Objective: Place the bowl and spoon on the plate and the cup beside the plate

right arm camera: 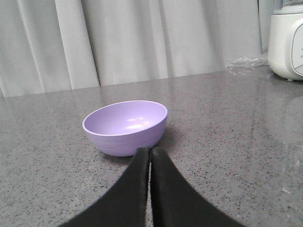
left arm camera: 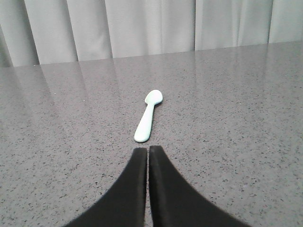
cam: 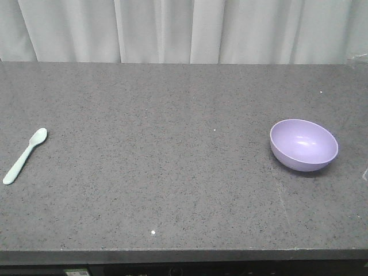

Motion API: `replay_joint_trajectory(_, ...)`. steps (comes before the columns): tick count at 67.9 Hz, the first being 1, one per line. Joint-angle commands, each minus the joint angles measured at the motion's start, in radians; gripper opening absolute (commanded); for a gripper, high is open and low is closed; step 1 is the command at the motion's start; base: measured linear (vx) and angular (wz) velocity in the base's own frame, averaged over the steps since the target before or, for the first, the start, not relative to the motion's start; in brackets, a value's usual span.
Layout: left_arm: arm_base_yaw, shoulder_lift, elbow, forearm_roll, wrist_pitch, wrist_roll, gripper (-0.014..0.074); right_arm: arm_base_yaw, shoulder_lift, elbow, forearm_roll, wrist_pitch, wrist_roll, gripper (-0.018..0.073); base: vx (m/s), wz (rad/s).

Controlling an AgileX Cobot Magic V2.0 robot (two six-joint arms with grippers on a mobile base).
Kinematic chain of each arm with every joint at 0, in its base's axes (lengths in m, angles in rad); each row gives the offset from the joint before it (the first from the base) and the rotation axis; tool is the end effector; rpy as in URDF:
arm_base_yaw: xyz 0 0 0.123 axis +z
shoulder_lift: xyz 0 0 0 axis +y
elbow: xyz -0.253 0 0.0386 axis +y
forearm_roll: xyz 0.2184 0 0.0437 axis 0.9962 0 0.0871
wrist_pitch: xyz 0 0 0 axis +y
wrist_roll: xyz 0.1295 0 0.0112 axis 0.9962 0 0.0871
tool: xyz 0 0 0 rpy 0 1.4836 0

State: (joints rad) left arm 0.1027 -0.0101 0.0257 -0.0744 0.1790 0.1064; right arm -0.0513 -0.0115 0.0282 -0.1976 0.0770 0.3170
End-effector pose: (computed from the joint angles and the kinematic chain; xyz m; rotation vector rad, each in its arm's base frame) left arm 0.0946 0.0080 0.1853 -0.0484 1.6778 0.0913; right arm 0.0954 -0.0069 0.1980 0.1466 1.5691 0.0419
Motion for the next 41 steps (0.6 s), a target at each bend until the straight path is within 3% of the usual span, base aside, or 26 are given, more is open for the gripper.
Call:
replay_joint_trajectory(1,0.001,-0.015,-0.008,-0.009,-0.078,-0.004,-0.0006,-0.005,-0.008,0.004,-0.009,-0.077,-0.006,-0.0003,0.0,0.0)
replay_joint_trajectory(41,0.001,-0.015,-0.008,-0.009,-0.078,-0.004,-0.0006,-0.005,-0.008,0.004,-0.009,-0.077,-0.006,-0.0003,0.0,0.0)
